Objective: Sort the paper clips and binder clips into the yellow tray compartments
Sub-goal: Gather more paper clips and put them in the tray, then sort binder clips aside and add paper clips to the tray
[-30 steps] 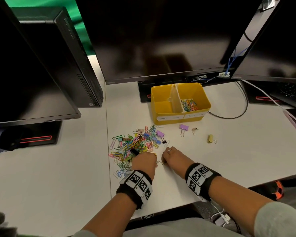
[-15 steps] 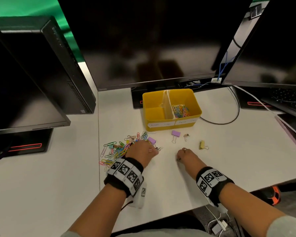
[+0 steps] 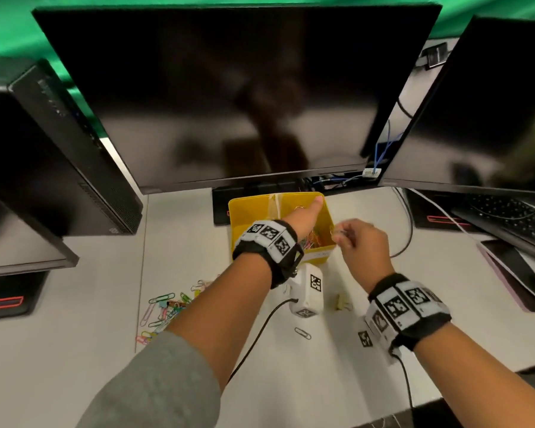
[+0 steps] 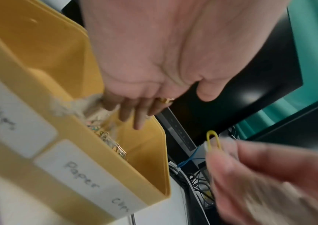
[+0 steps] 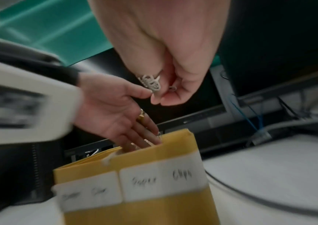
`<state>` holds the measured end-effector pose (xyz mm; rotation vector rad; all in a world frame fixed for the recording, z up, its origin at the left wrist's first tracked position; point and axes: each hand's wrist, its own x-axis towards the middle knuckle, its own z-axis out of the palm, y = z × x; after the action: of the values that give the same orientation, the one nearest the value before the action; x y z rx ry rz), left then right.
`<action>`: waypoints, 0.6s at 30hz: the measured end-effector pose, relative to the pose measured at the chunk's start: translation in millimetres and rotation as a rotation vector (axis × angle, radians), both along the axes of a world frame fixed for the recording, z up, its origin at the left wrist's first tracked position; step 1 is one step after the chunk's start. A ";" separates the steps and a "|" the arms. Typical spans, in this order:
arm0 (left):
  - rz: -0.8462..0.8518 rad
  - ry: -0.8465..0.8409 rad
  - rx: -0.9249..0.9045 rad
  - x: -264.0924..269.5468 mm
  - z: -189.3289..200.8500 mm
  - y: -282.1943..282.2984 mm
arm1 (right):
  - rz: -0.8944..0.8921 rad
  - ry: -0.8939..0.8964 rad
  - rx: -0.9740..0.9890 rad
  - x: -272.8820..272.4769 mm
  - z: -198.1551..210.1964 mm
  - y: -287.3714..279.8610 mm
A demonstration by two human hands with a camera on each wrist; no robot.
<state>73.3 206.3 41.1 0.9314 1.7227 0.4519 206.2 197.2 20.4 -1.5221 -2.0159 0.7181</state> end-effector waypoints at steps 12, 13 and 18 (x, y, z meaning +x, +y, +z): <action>-0.171 0.368 0.365 -57.2 0.7 -74.6 | 0.332 -0.210 0.163 -46.3 -13.0 -14.6; -0.123 0.426 0.375 -69.1 -3.6 -89.9 | 0.368 -0.173 0.160 -50.0 -14.5 -29.3; -0.218 0.754 0.084 -94.4 -62.1 -166.1 | 0.593 -0.322 -0.080 -89.3 -58.5 -76.2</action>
<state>-21.1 40.2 -21.0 1.4539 2.2399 0.0120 116.9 121.0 -38.1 -1.1277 -2.7618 0.8169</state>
